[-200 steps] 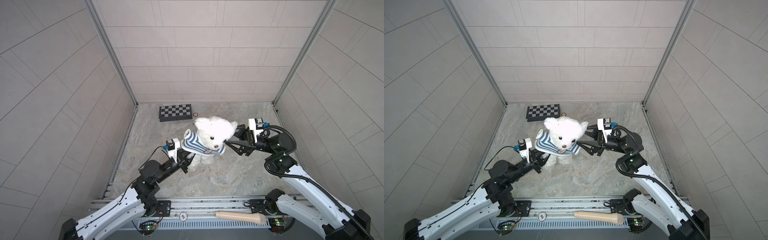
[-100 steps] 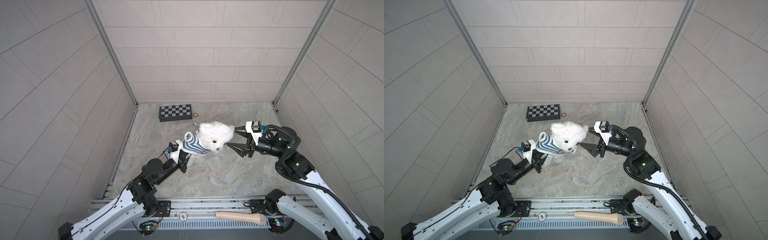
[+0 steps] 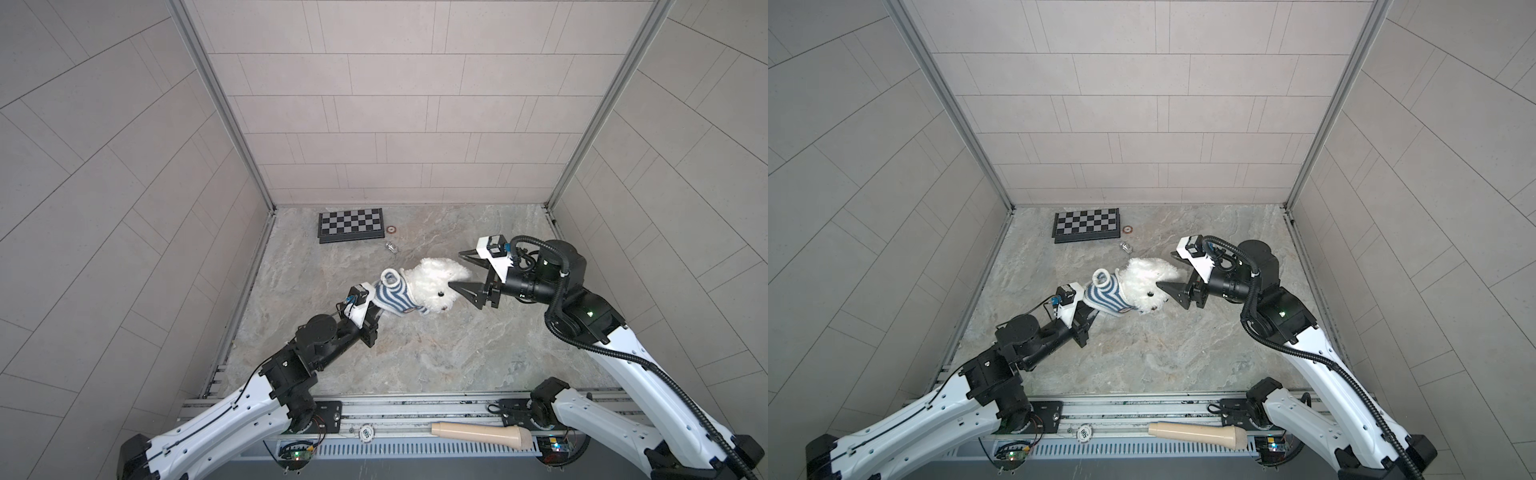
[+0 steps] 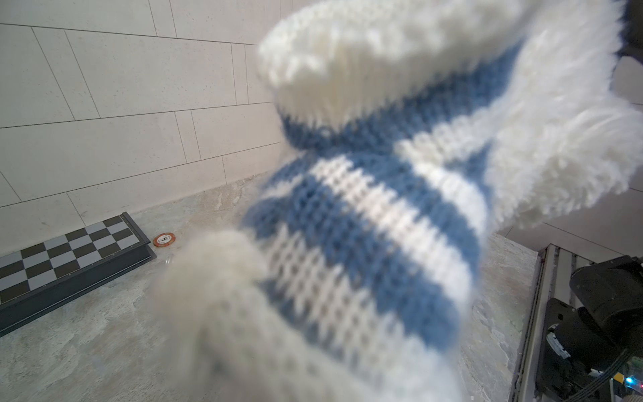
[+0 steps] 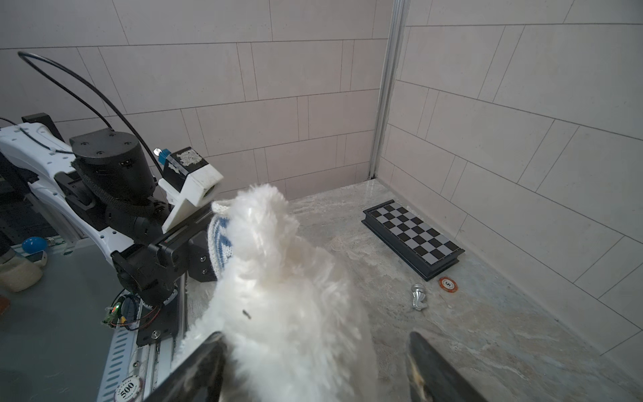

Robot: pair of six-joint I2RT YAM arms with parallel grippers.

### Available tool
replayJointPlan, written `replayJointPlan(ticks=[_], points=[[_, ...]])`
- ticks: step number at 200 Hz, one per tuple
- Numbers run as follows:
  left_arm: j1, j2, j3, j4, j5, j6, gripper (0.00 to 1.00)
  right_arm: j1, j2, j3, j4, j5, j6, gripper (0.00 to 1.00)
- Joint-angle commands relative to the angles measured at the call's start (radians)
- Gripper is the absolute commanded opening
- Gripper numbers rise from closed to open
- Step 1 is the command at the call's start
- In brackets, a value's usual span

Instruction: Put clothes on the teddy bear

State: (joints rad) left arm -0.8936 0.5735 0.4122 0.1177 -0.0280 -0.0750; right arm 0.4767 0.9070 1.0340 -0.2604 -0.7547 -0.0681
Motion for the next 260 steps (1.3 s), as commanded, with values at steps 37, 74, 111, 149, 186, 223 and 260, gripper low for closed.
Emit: replayJointPlan(ticks=[37, 74, 111, 149, 186, 223, 260], points=[[-0.037, 0.042, 0.044, 0.015, -0.062, 0.05, 0.0, 0.091, 0.092, 0.064, -0.087, 0.04, -0.094, 0.82], [-0.039, 0.043, 0.046, 0.013, -0.064, 0.055, 0.0, 0.164, 0.16, 0.094, -0.193, 0.151, -0.163, 0.76], [-0.042, 0.035, 0.041, 0.013, -0.082, 0.057, 0.0, 0.208, 0.221, 0.12, -0.245, 0.243, -0.205, 0.64], [-0.043, 0.043, 0.038, 0.014, -0.129, 0.043, 0.0, 0.222, 0.222, 0.114, -0.254, 0.295, -0.224, 0.49], [-0.042, 0.072, 0.04, 0.012, -0.275, 0.005, 0.0, 0.239, 0.197, 0.057, -0.217, 0.356, -0.242, 0.27], [-0.042, 0.119, 0.051, 0.001, -0.215, -0.059, 0.4, 0.243, 0.166, -0.017, -0.103, 0.422, -0.233, 0.02], [-0.043, 0.106, 0.035, -0.083, -0.146, -0.205, 0.64, 0.242, 0.1, -0.081, -0.012, 0.549, -0.266, 0.0]])
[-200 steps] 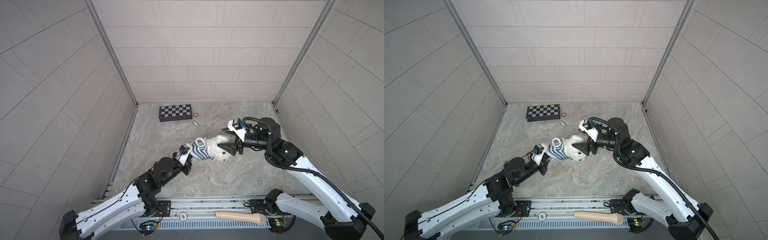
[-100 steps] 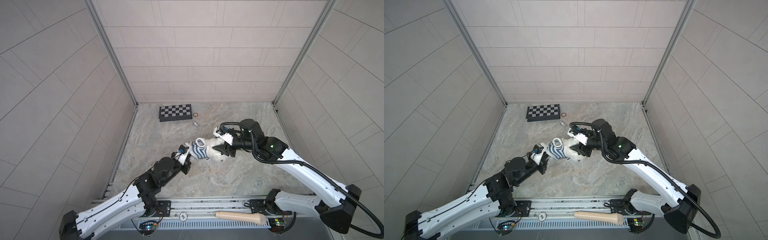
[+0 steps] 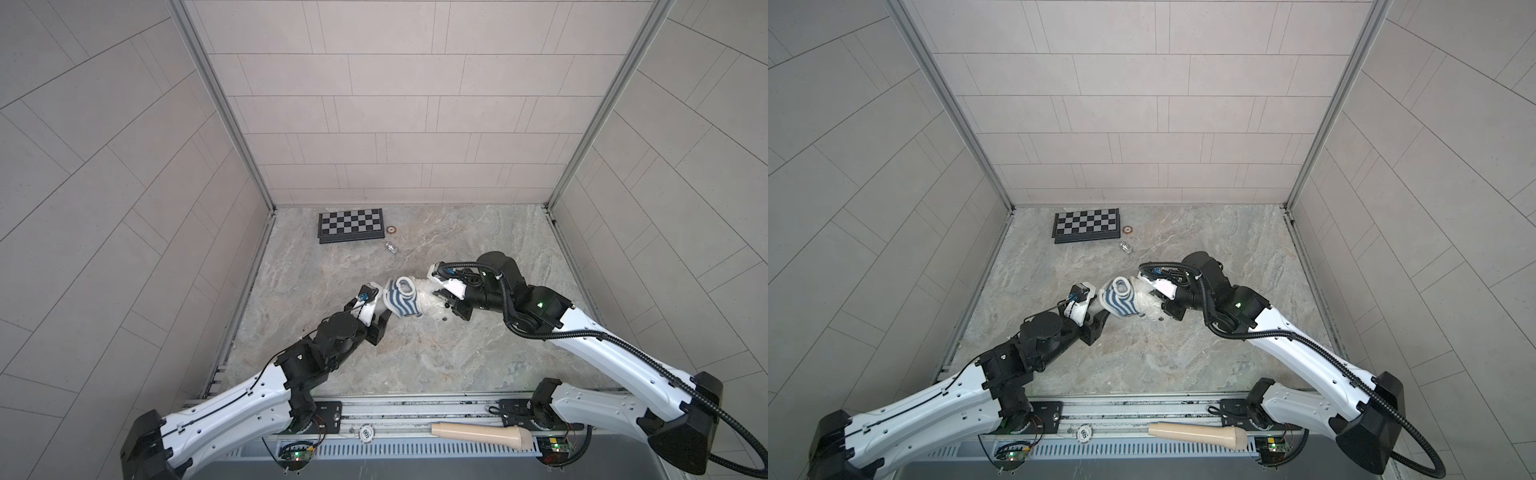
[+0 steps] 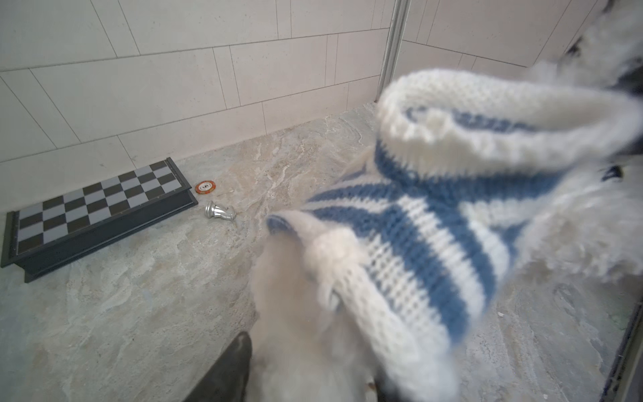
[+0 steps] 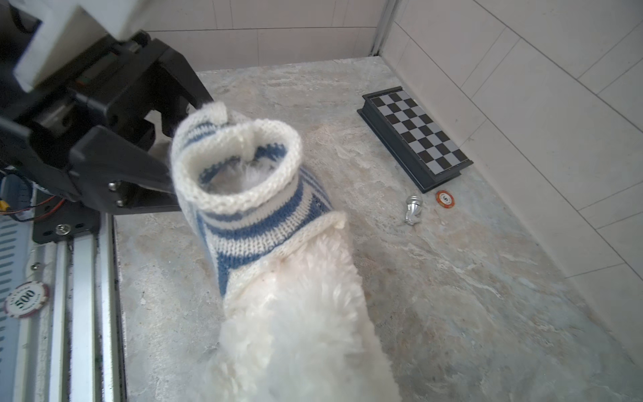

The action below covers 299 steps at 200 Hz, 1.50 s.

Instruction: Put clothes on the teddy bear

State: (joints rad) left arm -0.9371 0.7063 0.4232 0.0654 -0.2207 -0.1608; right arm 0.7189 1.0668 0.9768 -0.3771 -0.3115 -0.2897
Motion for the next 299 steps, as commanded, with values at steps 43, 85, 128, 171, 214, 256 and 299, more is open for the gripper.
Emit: replayJointPlan(ticks=[43, 85, 128, 171, 214, 256, 299], points=[[0.009, -0.126, 0.05, -0.145, 0.181, -0.274, 0.65, -0.001, -0.095, -0.138, 0.26, 0.095, -0.087, 0.0], [0.073, -0.164, 0.12, -0.17, 0.226, -0.456, 0.47, 0.002, -0.157, -0.27, 0.444, 0.066, -0.122, 0.0], [0.124, -0.053, 0.179, -0.139, 0.271, -0.516, 0.39, 0.001, -0.16, -0.283, 0.453, 0.055, -0.128, 0.0], [0.132, 0.05, 0.2, -0.101, 0.268, -0.524, 0.39, 0.001, -0.165, -0.304, 0.478, 0.035, -0.141, 0.0], [0.156, 0.079, 0.201, -0.073, 0.289, -0.544, 0.36, 0.001, -0.159, -0.309, 0.492, 0.03, -0.147, 0.0], [0.171, 0.055, 0.208, -0.086, 0.29, -0.542, 0.34, 0.001, -0.157, -0.313, 0.506, 0.015, -0.149, 0.0], [0.173, 0.07, 0.208, -0.073, 0.291, -0.55, 0.24, 0.001, -0.166, -0.317, 0.506, 0.01, -0.155, 0.0]])
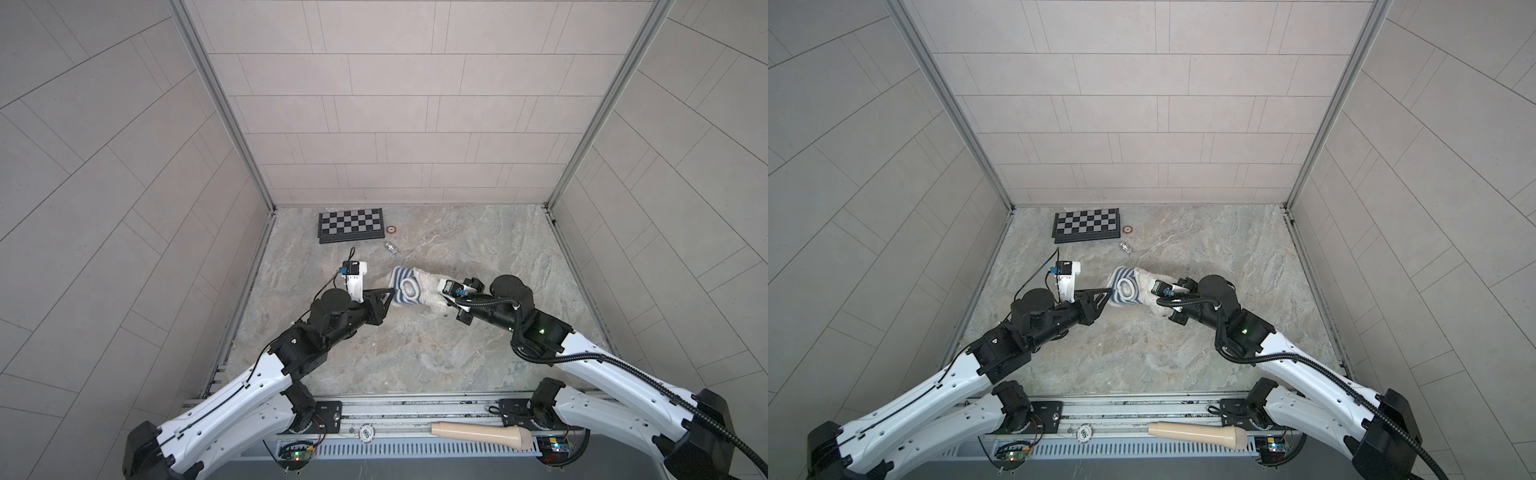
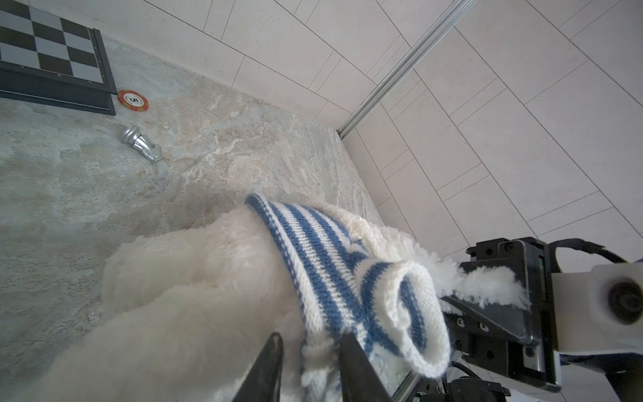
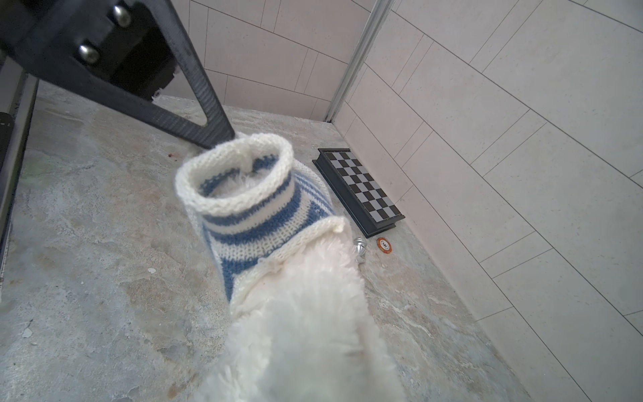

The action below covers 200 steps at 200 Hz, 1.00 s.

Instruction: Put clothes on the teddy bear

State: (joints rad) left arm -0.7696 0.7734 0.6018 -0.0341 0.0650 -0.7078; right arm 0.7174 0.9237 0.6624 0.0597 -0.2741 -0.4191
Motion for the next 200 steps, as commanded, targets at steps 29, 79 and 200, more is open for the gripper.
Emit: replayJointPlan(ticks=[29, 79, 200], points=[[0.006, -0.001, 0.022, 0.028, 0.012, -0.006, 0.11, 0.002, -0.025, -0.001, 0.071, -0.022, -0.018, 0.0], [0.006, -0.035, -0.008, -0.01, -0.029, -0.004, 0.0, 0.003, -0.029, 0.0, 0.077, 0.049, 0.026, 0.0], [0.101, -0.091, -0.101, -0.056, -0.05, 0.02, 0.0, -0.078, -0.1, -0.033, 0.143, 0.016, 0.191, 0.0]])
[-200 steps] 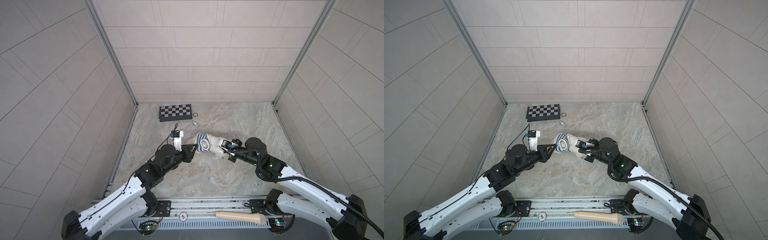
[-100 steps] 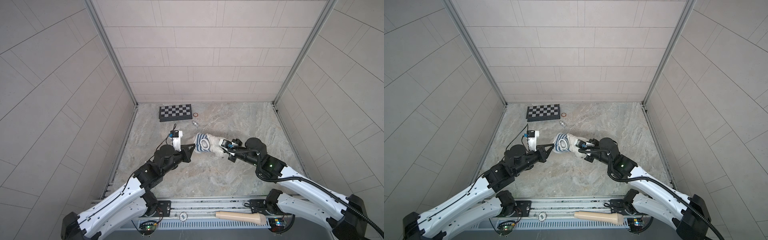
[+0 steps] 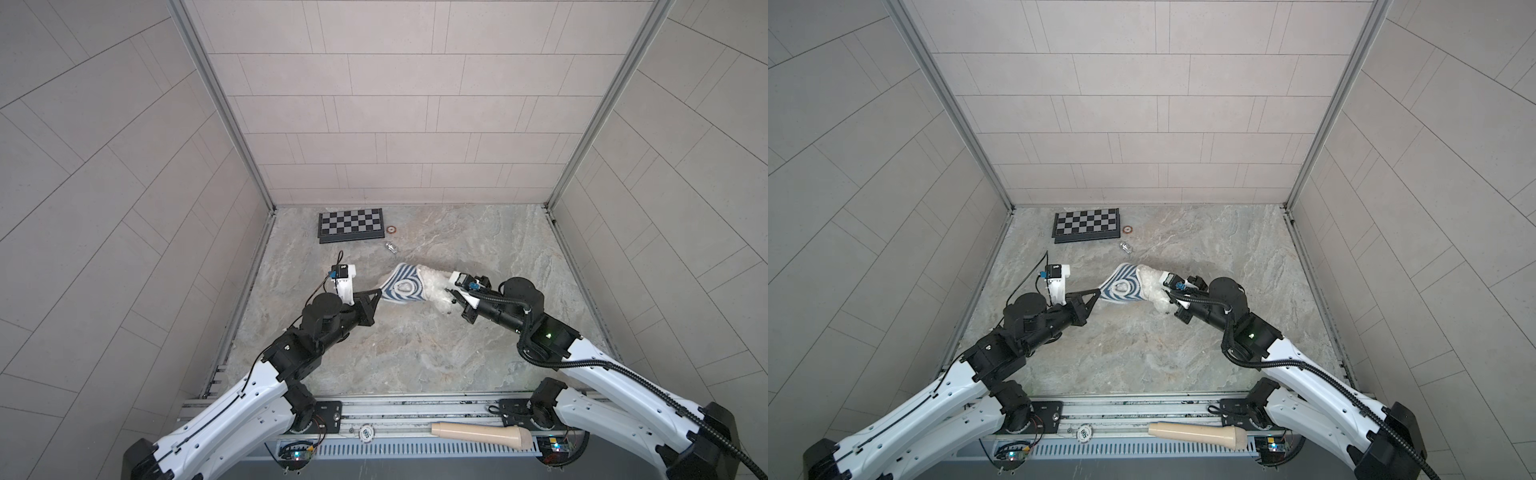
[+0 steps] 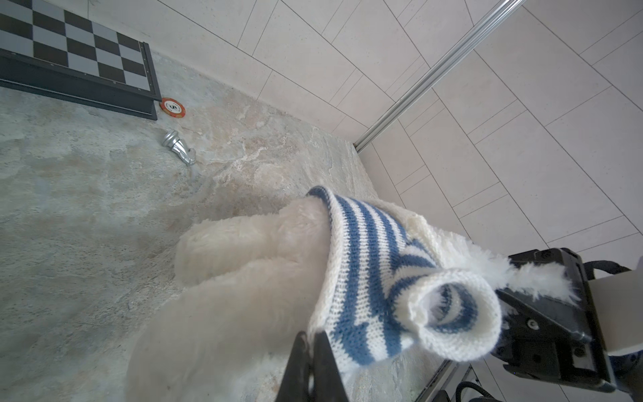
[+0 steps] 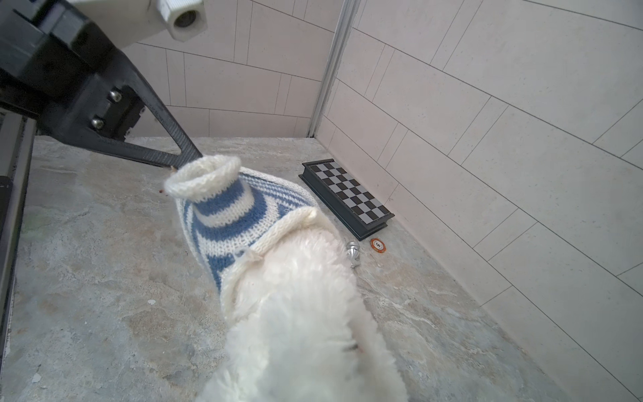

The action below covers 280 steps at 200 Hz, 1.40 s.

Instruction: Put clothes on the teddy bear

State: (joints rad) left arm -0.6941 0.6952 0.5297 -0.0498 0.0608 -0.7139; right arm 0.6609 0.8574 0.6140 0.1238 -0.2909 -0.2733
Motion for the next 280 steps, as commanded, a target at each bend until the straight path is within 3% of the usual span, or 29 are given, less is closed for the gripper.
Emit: replayJointPlan(ticks=[1, 81, 164, 183, 216, 247, 280], points=[[0.026, -0.013, -0.03, -0.041, -0.046, 0.028, 0.0, -0.021, -0.033, 0.015, 0.079, 0.035, 0.047, 0.0], [0.044, -0.03, -0.046, -0.061, -0.081, 0.096, 0.0, -0.051, -0.035, 0.024, 0.096, 0.014, 0.117, 0.0], [0.044, 0.007, -0.073, -0.046, -0.193, 0.145, 0.0, -0.055, -0.04, 0.052, 0.058, 0.034, 0.139, 0.0], [0.044, 0.03, -0.071, -0.01, -0.155, 0.162, 0.0, -0.054, -0.03, 0.061, 0.057, 0.023, 0.143, 0.0], [0.008, 0.108, -0.04, 0.075, 0.018, 0.215, 0.0, -0.053, -0.006, 0.07, 0.043, 0.01, 0.138, 0.0], [-0.065, 0.13, -0.031, 0.095, 0.019, 0.237, 0.0, -0.053, -0.006, 0.069, 0.035, 0.002, 0.128, 0.0], [-0.069, 0.084, -0.063, 0.146, 0.036, 0.225, 0.04, -0.03, -0.01, 0.05, 0.021, -0.031, 0.05, 0.0]])
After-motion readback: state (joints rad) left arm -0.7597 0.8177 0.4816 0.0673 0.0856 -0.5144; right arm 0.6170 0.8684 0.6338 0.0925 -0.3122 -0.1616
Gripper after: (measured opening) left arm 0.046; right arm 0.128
